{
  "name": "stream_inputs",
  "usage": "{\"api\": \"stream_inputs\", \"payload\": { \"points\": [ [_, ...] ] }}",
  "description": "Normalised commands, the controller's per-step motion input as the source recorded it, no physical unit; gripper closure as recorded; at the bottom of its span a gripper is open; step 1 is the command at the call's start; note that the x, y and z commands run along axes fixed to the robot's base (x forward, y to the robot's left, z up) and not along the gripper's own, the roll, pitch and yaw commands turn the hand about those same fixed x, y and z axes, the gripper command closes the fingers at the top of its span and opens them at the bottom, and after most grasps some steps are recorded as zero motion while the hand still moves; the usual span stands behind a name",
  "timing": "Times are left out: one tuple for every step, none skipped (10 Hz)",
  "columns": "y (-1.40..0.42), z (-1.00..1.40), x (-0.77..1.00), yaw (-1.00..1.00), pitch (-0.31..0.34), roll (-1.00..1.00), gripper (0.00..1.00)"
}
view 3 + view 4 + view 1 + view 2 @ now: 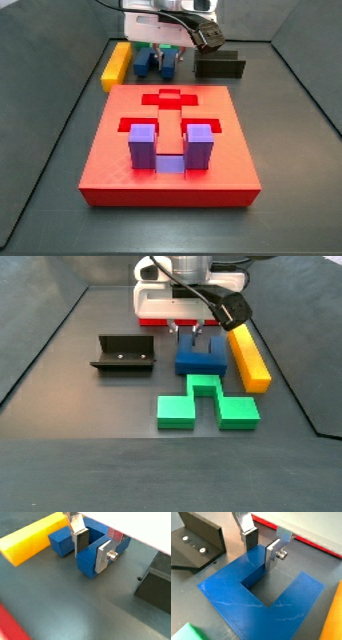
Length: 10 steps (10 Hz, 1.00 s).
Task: Pick up the blue object. Move up. Place the blue object on the fixture. Regrasp the blue object. Move to above the board. Insert the blue object.
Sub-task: Move up, then place the blue object on the fixture.
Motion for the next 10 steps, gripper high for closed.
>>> {"api": "stream_inputs", "payload": {
  "points": [
    [0.0,0.83,0.0,0.0,0.0,0.0,1.0],
    [-0.02,0.85,-0.05,-0.02,0.011,0.0,1.0],
    [-0.03,0.67,-0.1,-0.02,0.029,-0.01,1.0],
    [-0.01,0.26,-0.05,0.0,-0.002,-0.02,1.0],
    [0.02,0.0,0.0,0.0,0.0,-0.05,1.0],
    [0.05,0.2,0.17,-0.13,-0.229,-0.65,1.0],
    [0.0,0.12,0.19,-0.23,-0.326,-0.67,1.0],
    [0.0,0.11,0.27,-0.25,-0.363,-0.8,1.0],
    [0.0,0.06,0.19,-0.22,-0.391,-0.77,1.0],
    [0.0,0.07,0.17,-0.23,-0.406,-0.79,1.0]
  ]
}}
